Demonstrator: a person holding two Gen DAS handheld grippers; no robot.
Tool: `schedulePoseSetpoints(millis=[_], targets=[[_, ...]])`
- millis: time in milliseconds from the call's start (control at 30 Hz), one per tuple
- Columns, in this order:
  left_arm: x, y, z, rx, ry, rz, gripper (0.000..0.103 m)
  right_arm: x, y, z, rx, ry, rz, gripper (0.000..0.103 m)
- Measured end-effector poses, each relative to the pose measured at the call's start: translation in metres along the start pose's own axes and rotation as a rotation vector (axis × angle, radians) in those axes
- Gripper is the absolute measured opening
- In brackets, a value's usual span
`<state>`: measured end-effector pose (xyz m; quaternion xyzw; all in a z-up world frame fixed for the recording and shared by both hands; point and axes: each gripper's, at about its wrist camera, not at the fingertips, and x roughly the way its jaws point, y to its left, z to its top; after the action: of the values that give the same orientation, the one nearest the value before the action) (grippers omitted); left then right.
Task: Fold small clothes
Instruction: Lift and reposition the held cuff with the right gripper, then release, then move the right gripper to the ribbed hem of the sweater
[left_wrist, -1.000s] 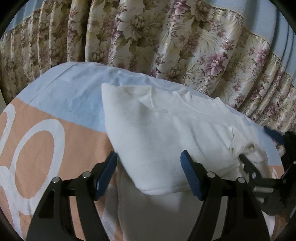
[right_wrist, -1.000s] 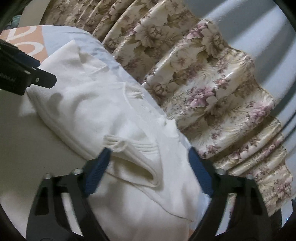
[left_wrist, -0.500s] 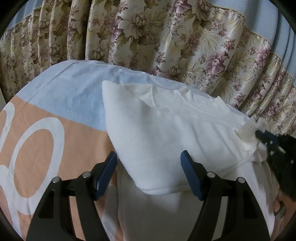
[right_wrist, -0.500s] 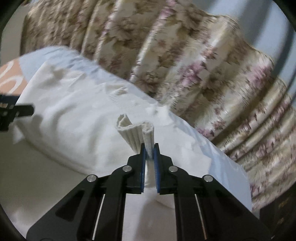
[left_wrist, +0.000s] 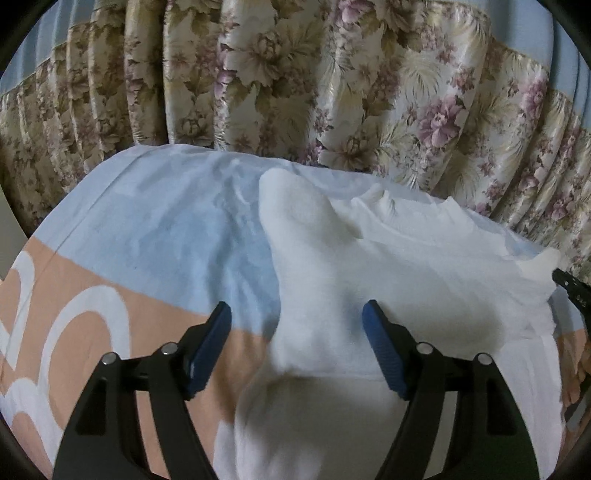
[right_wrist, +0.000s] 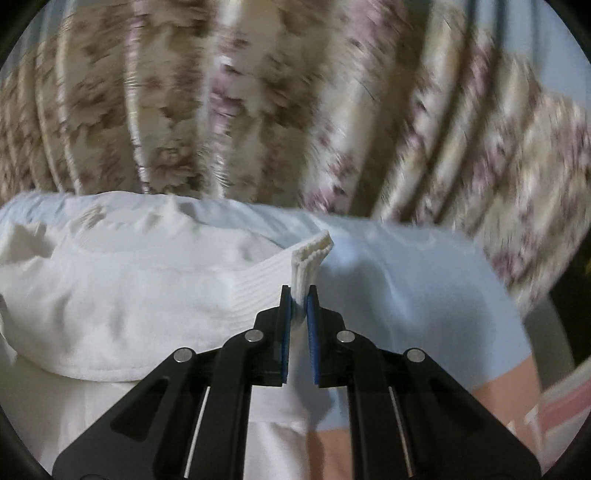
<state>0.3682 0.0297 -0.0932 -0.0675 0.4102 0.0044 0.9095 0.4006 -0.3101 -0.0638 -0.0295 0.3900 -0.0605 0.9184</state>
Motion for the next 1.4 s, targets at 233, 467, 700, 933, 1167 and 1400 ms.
schedulePoseSetpoints(millis=[233,467,700,933,1167,1400], targets=[[0.021,0.010,0.001,-0.011,0.040,0.092,0.083,0.015,-0.024,-0.021,0.123,0.089,0.080,0.016],[0.015,0.027,0.000,-0.066,0.032,0.111,0.087,0.010,-0.022,-0.023,0.111,0.099,0.094,0.025],[0.006,0.037,-0.009,-0.037,0.057,0.115,0.091,-0.014,-0.030,-0.039,0.131,0.064,0.122,0.041],[-0.022,0.040,-0.047,0.068,0.048,0.087,0.092,-0.062,-0.036,-0.079,0.158,0.042,0.144,0.044],[-0.069,0.053,-0.089,0.050,0.033,0.062,0.091,-0.122,-0.037,-0.137,0.152,0.032,0.157,0.047],[-0.134,0.046,-0.151,0.060,-0.001,0.045,0.091,-0.178,-0.036,-0.186,0.132,-0.007,0.154,0.054]])
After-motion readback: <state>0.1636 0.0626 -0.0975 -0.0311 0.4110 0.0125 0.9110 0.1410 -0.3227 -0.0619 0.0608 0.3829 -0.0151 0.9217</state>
